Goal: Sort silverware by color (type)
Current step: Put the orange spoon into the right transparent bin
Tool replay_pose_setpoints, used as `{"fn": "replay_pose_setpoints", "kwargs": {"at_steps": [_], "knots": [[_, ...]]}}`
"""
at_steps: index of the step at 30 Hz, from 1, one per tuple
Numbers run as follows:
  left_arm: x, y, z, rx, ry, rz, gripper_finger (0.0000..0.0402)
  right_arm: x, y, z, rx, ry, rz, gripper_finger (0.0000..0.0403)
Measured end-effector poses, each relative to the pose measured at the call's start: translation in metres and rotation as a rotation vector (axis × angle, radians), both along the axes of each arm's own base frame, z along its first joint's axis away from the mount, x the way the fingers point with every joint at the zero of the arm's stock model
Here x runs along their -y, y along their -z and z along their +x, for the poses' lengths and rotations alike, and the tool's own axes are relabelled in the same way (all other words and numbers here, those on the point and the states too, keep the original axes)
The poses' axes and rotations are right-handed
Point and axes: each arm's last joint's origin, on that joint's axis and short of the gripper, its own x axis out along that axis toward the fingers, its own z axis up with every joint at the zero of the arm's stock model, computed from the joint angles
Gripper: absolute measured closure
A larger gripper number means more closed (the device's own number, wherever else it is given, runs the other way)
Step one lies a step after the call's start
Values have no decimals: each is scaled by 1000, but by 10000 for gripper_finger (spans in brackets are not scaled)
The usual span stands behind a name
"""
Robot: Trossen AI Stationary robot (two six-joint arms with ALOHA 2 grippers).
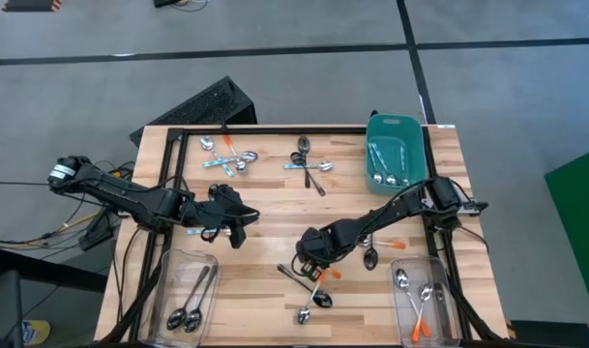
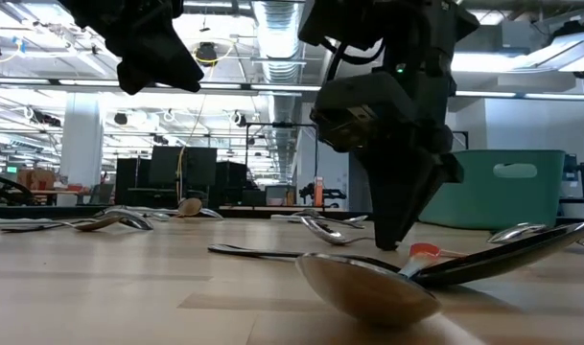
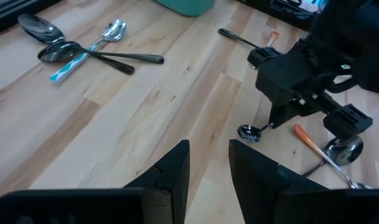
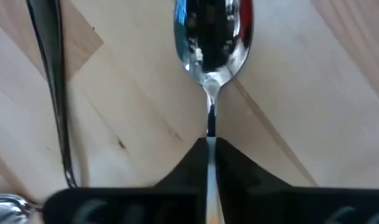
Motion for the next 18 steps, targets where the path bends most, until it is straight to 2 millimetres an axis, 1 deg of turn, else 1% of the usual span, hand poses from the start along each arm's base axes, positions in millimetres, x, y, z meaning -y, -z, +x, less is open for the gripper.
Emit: {"fn": "replay_pose_setpoints", "kwargs": {"at_steps": [2, 4, 6, 9, 14, 18], "knots": [[0, 0, 0, 1, -6, 4, 303, 3, 0, 0, -14, 21, -2, 385], [0, 0, 0, 1, -6, 4, 303, 5, -2, 0, -20, 34, -2, 391], [0, 0, 0, 1, -6, 4, 303, 7, -6, 1, -17, 43, -9, 378], [0, 0, 0, 1, -6, 4, 303, 9, -12, -3, -36, 47, -65, 349], [0, 0, 0, 1, -6, 5, 303, 11, -14, -5, -55, 88, -80, 318], [0, 1, -1, -10, -6, 7, 303, 0, -8, -7, -64, 55, -108, 291]]}}
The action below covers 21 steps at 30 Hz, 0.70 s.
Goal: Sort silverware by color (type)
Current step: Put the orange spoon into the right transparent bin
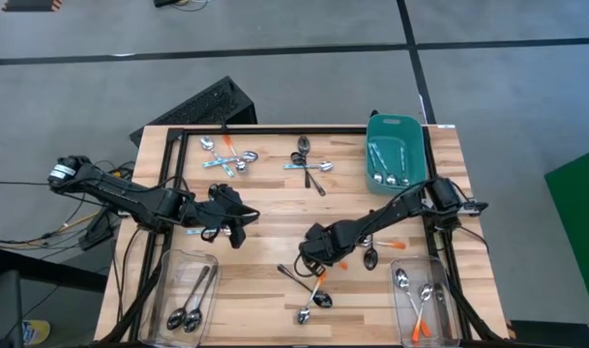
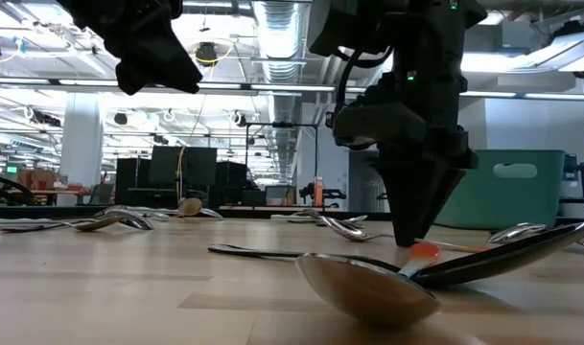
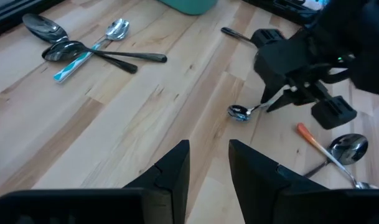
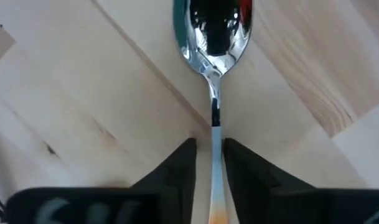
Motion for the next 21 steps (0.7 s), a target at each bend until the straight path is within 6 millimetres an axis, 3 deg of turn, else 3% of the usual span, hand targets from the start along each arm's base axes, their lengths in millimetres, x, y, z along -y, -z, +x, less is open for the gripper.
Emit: {"fn": "replay_pose_setpoints", "kwargs": {"at_steps": [5, 10, 16, 21], "knots": [[-1, 3, -2, -38, -1, 10, 303, -4, 3, 0, 5, -26, -28, 259], [-1, 3, -3, -45, -1, 12, 303, 5, 3, 3, 5, -5, -32, 265], [-1, 3, -3, -46, 2, 24, 303, 21, 4, 6, -17, -61, -2, 303], [-1, 4, -3, -50, 4, 20, 303, 30, 4, 5, -51, -65, 24, 379]]}}
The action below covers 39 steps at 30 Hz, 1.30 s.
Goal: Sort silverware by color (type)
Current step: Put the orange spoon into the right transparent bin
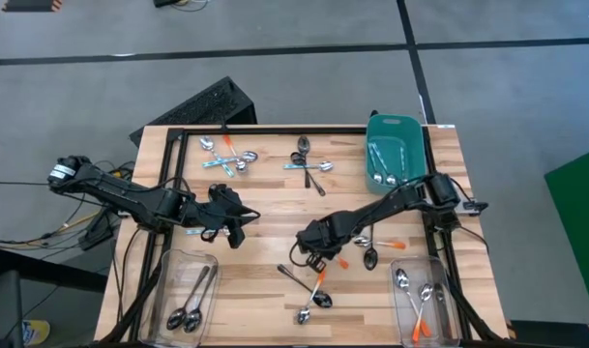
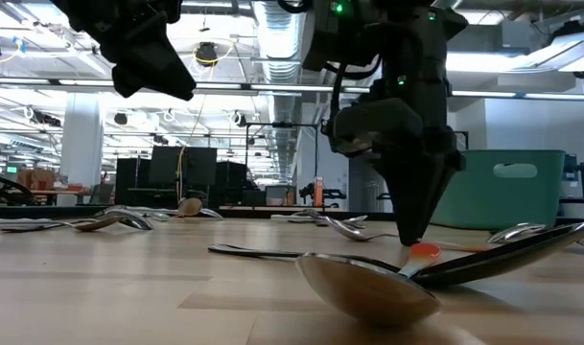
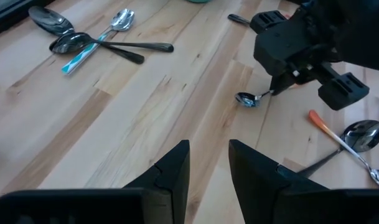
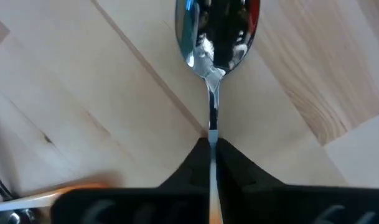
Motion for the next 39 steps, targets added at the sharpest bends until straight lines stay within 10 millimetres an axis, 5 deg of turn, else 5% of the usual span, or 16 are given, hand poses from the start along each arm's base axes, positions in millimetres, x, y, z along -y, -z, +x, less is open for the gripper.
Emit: {"fn": "replay_pose_setpoints", "kwargs": {"at_steps": [10, 20, 31, 39], "knots": [[1, 2, -2, -20, -18, -36, 303, -6, -18, -2, -114, -19, 81, 390], [0, 2, -2, -16, -26, -33, 303, -55, -100, -5, -163, -41, 80, 393], [-1, 0, 0, -6, 14, 0, 303, -106, -184, -101, -148, 176, 52, 394], [-16, -11, 12, 116, 50, -15, 303, -145, -180, -186, -227, 392, 33, 394]]}}
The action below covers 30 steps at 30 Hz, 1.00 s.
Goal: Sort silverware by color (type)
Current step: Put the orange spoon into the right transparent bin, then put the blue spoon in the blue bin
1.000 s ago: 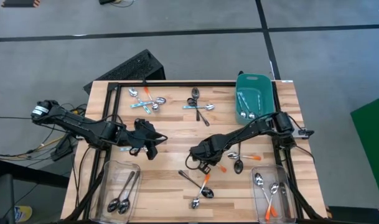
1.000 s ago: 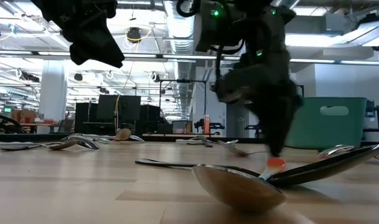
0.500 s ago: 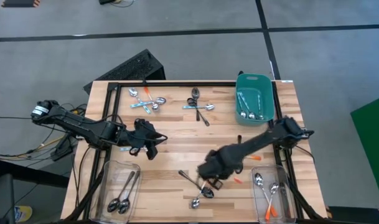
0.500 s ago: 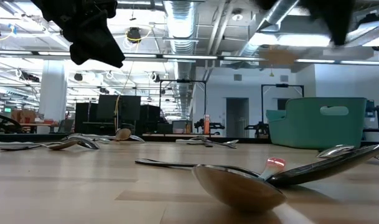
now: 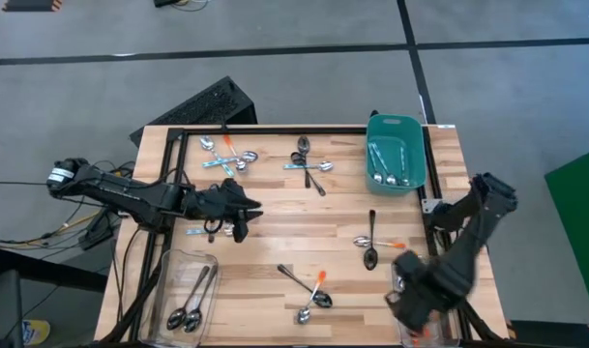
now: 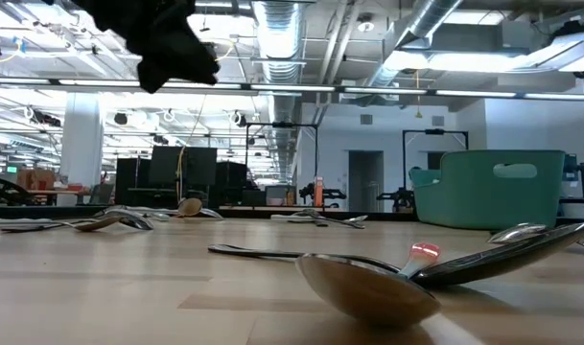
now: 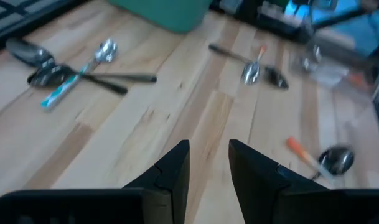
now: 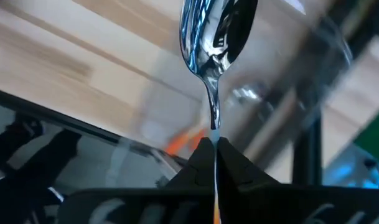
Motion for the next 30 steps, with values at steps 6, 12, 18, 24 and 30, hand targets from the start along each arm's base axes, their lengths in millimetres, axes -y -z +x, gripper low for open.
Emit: {"fn": "replay_pose_setpoints", "kwargs": {"at_steps": [6, 12, 18, 24, 30], "knots": [[-7, -6, 5, 74, -3, -21, 303, -23, 17, -37, -49, 57, -36, 394], [-5, -15, 10, 166, 125, -50, 303, -30, 43, -42, -49, 94, -27, 373], [4, -24, 12, 260, 226, -13, 303, -25, 51, -35, -50, 122, -45, 292], [4, -23, 11, 245, 189, 44, 303, -15, 50, -24, -10, 148, -74, 208], [0, -23, 12, 244, 155, 63, 303, 24, 38, 14, 248, 90, -200, 180]]}}
